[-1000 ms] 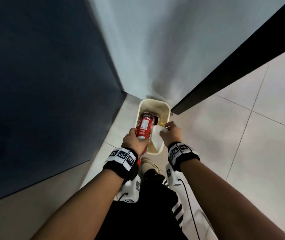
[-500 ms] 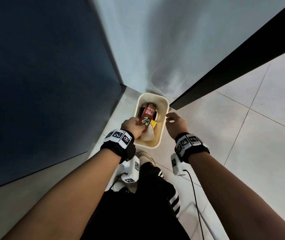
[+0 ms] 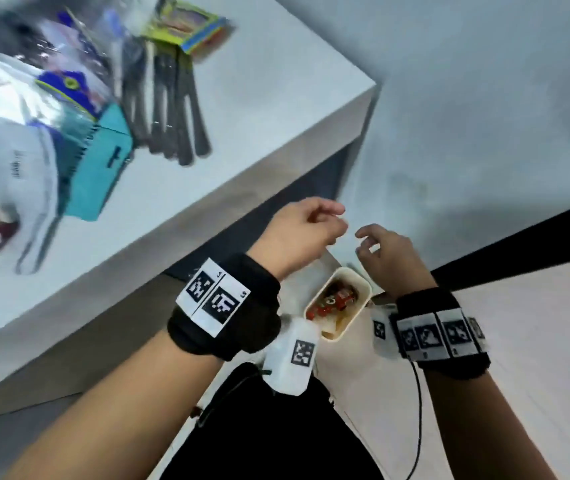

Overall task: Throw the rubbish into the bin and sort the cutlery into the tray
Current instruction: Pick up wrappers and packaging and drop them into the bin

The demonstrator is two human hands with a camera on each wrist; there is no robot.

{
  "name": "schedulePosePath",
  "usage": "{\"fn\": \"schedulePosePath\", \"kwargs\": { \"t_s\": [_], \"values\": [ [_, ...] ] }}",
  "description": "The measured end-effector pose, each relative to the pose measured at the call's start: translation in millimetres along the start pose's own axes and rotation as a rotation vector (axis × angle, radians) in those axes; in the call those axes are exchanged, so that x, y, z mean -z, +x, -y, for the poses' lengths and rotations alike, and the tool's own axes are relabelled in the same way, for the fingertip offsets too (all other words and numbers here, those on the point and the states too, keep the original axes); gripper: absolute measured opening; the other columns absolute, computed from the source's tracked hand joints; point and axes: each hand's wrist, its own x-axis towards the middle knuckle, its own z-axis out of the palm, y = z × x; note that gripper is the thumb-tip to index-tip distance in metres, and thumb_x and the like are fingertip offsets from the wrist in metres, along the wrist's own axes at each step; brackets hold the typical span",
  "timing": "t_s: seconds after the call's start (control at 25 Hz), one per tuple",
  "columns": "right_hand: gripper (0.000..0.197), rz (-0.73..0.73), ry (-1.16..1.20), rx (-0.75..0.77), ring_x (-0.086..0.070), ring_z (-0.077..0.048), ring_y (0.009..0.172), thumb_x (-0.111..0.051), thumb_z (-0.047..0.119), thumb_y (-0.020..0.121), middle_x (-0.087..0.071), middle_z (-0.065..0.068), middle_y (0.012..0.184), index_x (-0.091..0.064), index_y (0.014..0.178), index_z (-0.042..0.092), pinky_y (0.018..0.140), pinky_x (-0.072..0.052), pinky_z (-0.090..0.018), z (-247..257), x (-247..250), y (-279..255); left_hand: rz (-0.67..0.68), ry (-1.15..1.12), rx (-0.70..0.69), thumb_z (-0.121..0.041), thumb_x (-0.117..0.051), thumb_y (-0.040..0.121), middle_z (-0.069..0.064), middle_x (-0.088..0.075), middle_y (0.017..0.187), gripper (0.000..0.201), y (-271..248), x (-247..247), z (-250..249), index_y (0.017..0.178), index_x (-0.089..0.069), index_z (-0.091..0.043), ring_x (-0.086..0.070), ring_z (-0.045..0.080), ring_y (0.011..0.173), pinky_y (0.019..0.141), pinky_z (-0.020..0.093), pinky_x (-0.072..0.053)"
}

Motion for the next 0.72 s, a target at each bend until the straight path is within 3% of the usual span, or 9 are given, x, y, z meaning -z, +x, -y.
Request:
{"fn": "schedulePosePath", "kwargs": {
  "t_s": [0.04,0.16,0.24,0.32,0.44,0.52,0.6,0.64,0.72],
  "values": [
    [0.027,-0.002,0.005,0.075,-0.063,-0.028,0.079,-0.054,0.011,0.087,-0.068,-0.012,0.098,-0.062,0.113,0.011,0.065,-0.039,-0.011,26.4,15.9,-4.7,-0.075,-0.033,-0.050,-0.015,-0.057,0.089,-0.007,-0.056,0.077,0.015,-20.3,23.5,-18.1,0.102,-0.059,-0.020,-0.055,0.009,0.071,0.061,0.017,-0.043],
    [0.025,0.062,0.012,0.252,-0.058,-0.014,0.065,-0.056,0.016,0.088,-0.063,-0.006,0.096,-0.061,0.113,0.017,0.057,-0.040,0.001,105.0,46.7,-13.1,-0.355,-0.003,-0.181,-0.022,-0.061,0.085,-0.014,-0.057,0.076,0.012,-69.8,94.5,-39.6,0.096,-0.061,-0.027,-0.054,0.007,0.067,0.062,0.018,-0.042],
    [0.025,0.098,0.015,0.363,-0.060,-0.017,0.071,-0.057,0.013,0.087,-0.062,-0.006,0.096,-0.061,0.112,0.016,0.062,-0.042,-0.005,147.0,49.4,-10.8,-0.519,0.034,-0.180,-0.023,-0.062,0.085,-0.014,-0.060,0.081,0.013,-96.6,135.1,-35.1,0.097,-0.062,-0.028,-0.053,0.007,0.064,0.062,0.017,-0.040],
    [0.025,0.118,0.011,0.418,-0.060,-0.022,0.076,-0.057,0.012,0.086,-0.062,-0.006,0.096,-0.062,0.111,0.015,0.073,-0.042,-0.021,179.9,44.4,-7.5,-0.624,0.062,-0.129,-0.024,-0.061,0.085,-0.009,-0.062,0.092,0.017,-115.4,166.6,-23.5,0.102,-0.064,-0.025,-0.056,0.011,0.071,0.066,0.019,-0.040],
    [0.022,0.165,0.011,0.462,-0.058,-0.021,0.071,-0.057,0.014,0.087,-0.062,-0.006,0.096,-0.062,0.108,0.016,0.072,-0.041,-0.026,230.2,21.7,-1.5,-0.779,0.078,-0.053,-0.021,-0.062,0.085,-0.002,-0.064,0.105,0.029,-145.1,217.8,1.3,0.113,-0.065,-0.017,-0.060,0.019,0.081,0.080,0.027,-0.048],
    [0.017,0.216,0.029,0.503,-0.060,-0.024,0.077,-0.058,0.013,0.086,-0.062,-0.006,0.094,-0.061,0.102,0.018,0.073,-0.047,-0.028,263.7,1.1,1.8,-0.859,0.113,0.031,-0.022,-0.062,0.084,0.002,-0.064,0.118,0.033,-160.7,247.9,18.7,0.117,-0.063,-0.018,-0.064,0.026,0.095,0.087,0.033,-0.051],
    [0.019,0.246,-0.007,0.534,-0.058,-0.019,0.077,-0.059,0.012,0.086,-0.062,-0.007,0.095,-0.061,0.104,0.016,0.070,-0.046,-0.022,290.6,-21.7,8.0,-0.888,0.225,0.145,-0.023,-0.061,0.084,0.005,-0.059,0.126,0.040,-169.1,268.9,34.2,0.123,-0.059,-0.018,-0.064,0.030,0.102,0.076,0.029,-0.048],
    [0.024,0.235,-0.051,0.542,-0.057,-0.017,0.079,-0.058,0.013,0.086,-0.061,-0.009,0.102,-0.060,0.110,0.013,0.067,-0.042,-0.017,303.9,-33.2,12.6,-0.882,0.280,0.193,-0.023,-0.061,0.083,0.009,-0.058,0.129,0.043,-170.6,277.9,41.1,0.126,-0.057,-0.018,-0.063,0.033,0.103,0.075,0.029,-0.047],
    [0.037,0.191,-0.137,0.547,-0.057,-0.022,0.100,-0.055,0.011,0.088,-0.052,-0.013,0.124,-0.053,0.125,0.010,0.076,-0.039,-0.012,328.2,-51.8,21.2,-0.855,0.380,0.254,-0.023,-0.062,0.080,0.014,-0.051,0.135,0.049,-168.5,290.5,51.2,0.128,-0.055,-0.018,-0.061,0.034,0.108,0.088,0.032,-0.048]
  ]
}}
